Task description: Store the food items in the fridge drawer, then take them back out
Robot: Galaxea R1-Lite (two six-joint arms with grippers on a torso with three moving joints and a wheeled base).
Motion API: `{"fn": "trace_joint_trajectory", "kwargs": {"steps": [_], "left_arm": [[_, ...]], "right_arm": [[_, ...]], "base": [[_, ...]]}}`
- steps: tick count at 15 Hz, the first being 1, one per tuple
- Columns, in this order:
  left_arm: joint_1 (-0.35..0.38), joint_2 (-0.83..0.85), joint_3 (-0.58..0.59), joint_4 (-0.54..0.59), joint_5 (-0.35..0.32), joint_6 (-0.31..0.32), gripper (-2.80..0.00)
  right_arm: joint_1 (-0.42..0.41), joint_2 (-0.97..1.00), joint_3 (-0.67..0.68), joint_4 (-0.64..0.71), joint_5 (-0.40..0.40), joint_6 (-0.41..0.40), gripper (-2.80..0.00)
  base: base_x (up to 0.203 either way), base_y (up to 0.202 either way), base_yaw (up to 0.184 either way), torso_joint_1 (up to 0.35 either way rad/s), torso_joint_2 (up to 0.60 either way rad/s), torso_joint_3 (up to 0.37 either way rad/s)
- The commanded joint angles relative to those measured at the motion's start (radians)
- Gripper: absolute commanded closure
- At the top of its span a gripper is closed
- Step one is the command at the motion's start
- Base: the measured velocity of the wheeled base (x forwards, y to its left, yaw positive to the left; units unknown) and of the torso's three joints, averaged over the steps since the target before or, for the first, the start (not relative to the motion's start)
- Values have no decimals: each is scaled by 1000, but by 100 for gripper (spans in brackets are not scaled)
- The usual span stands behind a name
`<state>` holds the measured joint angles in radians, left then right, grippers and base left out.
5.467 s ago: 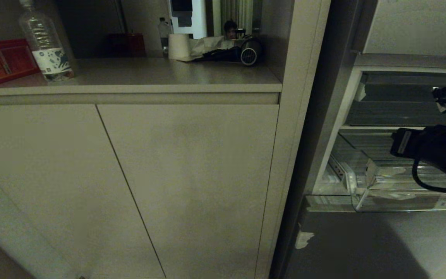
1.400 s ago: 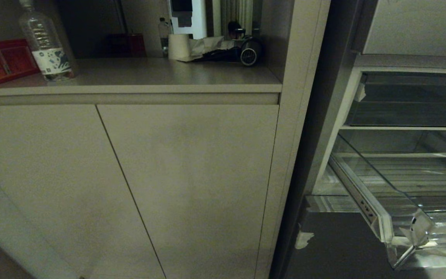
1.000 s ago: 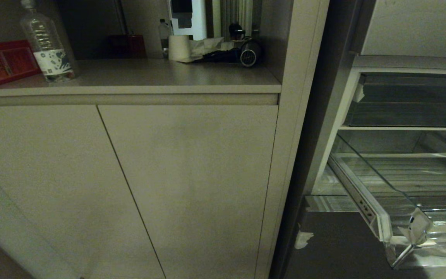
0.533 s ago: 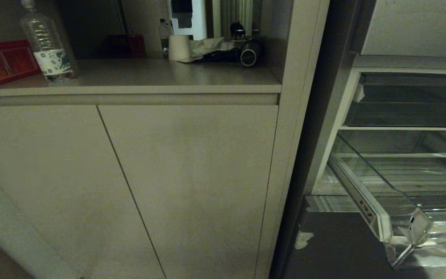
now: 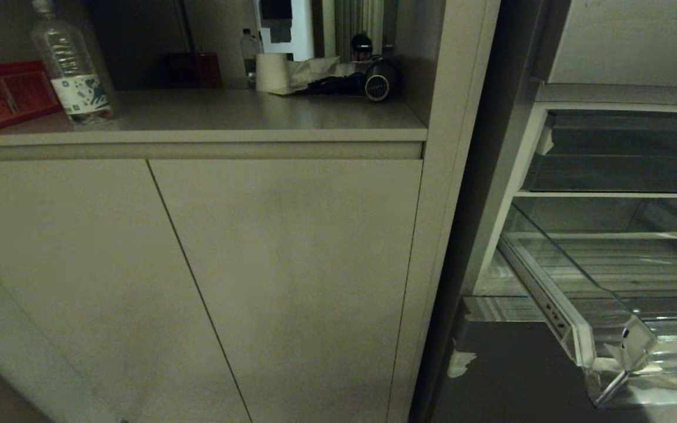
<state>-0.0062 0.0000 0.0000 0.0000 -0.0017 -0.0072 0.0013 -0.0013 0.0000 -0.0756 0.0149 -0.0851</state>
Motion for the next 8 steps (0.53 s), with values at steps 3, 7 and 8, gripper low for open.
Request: {"fn": "trace_joint_trajectory", "kwargs": {"steps": [3,7,8], "left_arm": [[0,2,0,0,0,0,0],[0,1,0,0,0,0,0],[0,1,0,0,0,0,0]], "right_arm": [[0,0,31,-3,-1,7,0],[0,0,31,-4,-13,38,0],[0,0,31,-4,-15,43,0]], "base": [[0,0,0,0,0,0],[0,0,0,0,0,0],[3,12,-62,-1,3,2]]}}
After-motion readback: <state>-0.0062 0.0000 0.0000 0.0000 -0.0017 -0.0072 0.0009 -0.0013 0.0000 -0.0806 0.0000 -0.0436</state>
